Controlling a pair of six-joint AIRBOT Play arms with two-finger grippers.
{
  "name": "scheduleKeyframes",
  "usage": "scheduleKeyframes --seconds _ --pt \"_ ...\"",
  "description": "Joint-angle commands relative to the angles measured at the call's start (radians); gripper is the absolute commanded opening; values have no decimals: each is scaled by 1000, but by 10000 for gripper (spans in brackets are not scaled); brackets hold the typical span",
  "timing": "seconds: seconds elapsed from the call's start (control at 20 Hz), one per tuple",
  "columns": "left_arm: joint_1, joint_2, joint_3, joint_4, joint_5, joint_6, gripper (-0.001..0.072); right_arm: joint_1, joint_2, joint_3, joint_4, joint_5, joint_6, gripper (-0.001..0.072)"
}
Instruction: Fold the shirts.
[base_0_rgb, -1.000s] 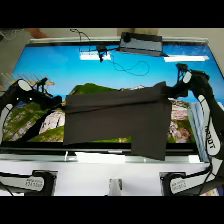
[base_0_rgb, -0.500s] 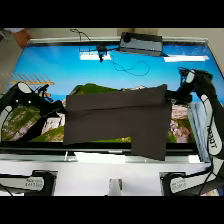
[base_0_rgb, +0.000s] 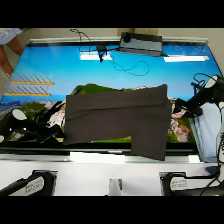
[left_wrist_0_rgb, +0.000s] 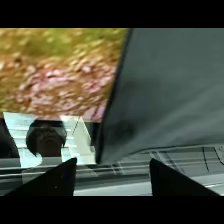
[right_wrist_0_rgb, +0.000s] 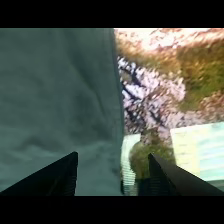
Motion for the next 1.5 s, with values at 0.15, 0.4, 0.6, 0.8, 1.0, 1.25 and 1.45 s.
scheduleKeyframes --seconds 0.15,0.4,0.6,0.8,1.0,1.25,1.45 --pt "-18 32 -108 -92 167 -37 533 -8 10 -20 58 15 -20 427" --pt "-105 31 -108 -98 276 -98 141 -8 18 -31 60 31 -31 427" --pt "-113 37 -106 -98 267 -42 37 -8 77 -216 74 19 -97 522" --pt "-113 55 -106 -98 267 -42 38 -8 119 -410 145 -72 -146 481" --pt "-113 64 -106 -98 260 -41 38 -8 125 -452 141 -151 -150 407" --pt "-113 64 -106 -98 260 -34 38 -8 125 -476 162 -181 -156 370" --pt "-113 64 -105 -98 261 -26 38 -8 128 -486 167 -180 -161 25"
